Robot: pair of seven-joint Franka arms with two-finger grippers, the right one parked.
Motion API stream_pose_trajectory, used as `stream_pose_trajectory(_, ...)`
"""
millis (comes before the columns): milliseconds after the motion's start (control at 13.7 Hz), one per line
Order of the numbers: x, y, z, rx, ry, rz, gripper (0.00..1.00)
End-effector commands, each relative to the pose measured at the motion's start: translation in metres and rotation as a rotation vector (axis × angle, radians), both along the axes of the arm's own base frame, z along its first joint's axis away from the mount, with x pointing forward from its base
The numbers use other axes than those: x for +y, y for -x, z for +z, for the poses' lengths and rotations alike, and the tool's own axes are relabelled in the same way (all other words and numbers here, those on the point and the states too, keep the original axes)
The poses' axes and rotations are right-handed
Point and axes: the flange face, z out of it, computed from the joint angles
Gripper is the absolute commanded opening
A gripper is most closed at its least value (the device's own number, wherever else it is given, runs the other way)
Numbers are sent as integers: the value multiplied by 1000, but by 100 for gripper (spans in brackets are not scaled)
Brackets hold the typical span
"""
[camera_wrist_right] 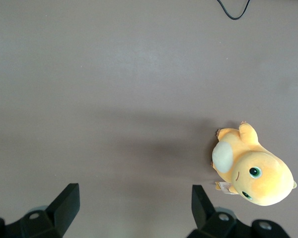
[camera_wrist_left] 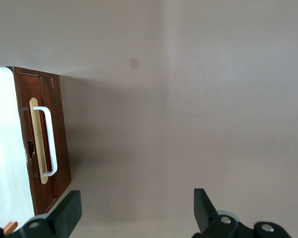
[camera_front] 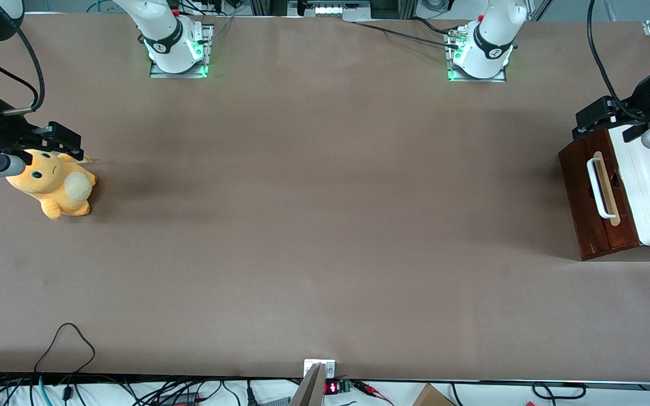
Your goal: Open lower drawer with left arm only
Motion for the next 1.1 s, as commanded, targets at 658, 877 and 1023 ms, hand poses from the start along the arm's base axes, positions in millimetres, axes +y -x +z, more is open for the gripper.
stream_pose_trajectory(658,6,-30,-50,81,-14,-4,100)
stream_pose_trajectory(877,5,-36,-70,120,-58,-16,100)
stream_pose_trajectory(1023,-3,-41,-90,155,-120,-43,100)
